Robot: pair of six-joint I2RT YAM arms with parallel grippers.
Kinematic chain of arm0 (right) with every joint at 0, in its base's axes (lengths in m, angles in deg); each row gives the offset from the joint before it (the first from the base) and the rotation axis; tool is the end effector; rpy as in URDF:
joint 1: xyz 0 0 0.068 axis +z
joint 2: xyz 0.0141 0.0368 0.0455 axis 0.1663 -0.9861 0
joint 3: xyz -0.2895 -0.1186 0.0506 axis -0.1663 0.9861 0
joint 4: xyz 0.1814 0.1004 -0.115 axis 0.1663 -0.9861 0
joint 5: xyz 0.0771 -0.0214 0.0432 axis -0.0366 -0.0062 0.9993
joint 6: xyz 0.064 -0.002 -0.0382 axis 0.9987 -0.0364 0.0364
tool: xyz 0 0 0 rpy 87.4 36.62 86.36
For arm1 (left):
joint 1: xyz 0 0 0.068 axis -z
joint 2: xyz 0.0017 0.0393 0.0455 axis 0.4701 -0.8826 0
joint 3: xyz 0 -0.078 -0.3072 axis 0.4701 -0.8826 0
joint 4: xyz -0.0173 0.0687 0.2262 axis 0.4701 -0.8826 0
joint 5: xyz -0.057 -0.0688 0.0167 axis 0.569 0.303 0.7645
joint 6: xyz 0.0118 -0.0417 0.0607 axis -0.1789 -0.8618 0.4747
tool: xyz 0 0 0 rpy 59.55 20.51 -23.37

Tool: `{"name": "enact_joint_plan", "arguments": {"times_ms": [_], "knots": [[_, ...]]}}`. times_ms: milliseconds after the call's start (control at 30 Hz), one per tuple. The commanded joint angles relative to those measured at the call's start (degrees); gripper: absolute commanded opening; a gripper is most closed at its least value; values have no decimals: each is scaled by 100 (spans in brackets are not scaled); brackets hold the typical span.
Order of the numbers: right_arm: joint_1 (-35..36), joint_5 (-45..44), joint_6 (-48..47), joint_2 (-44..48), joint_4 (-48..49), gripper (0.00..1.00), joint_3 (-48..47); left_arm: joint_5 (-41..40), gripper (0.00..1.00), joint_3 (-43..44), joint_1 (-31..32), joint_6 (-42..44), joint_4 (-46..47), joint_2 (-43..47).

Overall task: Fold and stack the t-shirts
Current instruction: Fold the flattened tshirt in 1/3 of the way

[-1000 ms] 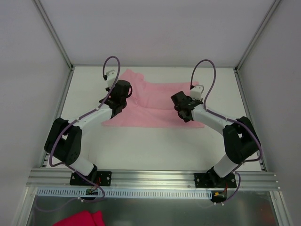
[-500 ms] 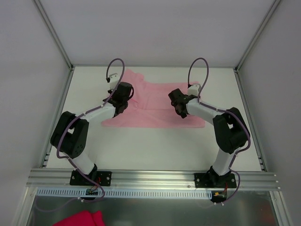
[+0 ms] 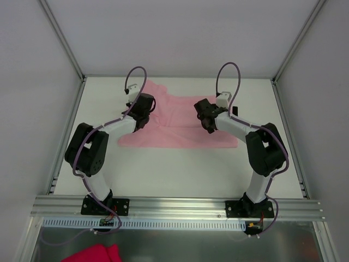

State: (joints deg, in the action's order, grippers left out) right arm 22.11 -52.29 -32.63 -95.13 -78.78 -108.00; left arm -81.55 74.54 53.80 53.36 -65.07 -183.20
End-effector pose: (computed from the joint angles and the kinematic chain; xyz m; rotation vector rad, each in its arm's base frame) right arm 0.3348 0.1407 0.2533 0.0949 2.1110 -0.9599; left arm 0.3633 -0.1317 0.2614 -0.4548 1.9691 0.1217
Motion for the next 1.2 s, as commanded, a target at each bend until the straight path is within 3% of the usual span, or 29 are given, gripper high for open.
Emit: {"name": "enact_joint_plan", "arguments": {"times_ms": [0,100,200,233,300,633,667,733,767,833,1100,1167], "knots": [[-30,161,-699,207,914,77,210,40,0,306,-71,165,199,-80],[-31,882,-1001,356,1382,78,440,83,2,560,-106,209,-2,-273],[-30,1032,-1062,479,1382,77,466,66,47,632,-106,192,-48,-379],[-22,1059,-1097,514,1426,77,492,49,78,484,-115,192,40,-284],[-13,1173,-1168,673,1549,77,615,-65,97,412,-106,200,137,-178],[13,1525,-1186,699,1532,74,625,330,99,-493,95,183,594,833],[13,1621,-1177,691,1540,68,625,408,99,-676,148,191,786,912],[13,1753,-1194,691,1602,47,651,741,99,-818,210,165,954,957],[13,1841,-1203,656,1628,25,642,934,99,-958,210,87,1103,965],[13,1850,-1177,612,1576,14,616,1443,99,-1099,245,16,1262,939],[5,1956,-1221,216,1356,9,220,1639,99,-1750,465,-388,1737,790],[-4,2087,-1230,111,1382,2,159,1613,99,-1785,500,-397,1789,641]]}}
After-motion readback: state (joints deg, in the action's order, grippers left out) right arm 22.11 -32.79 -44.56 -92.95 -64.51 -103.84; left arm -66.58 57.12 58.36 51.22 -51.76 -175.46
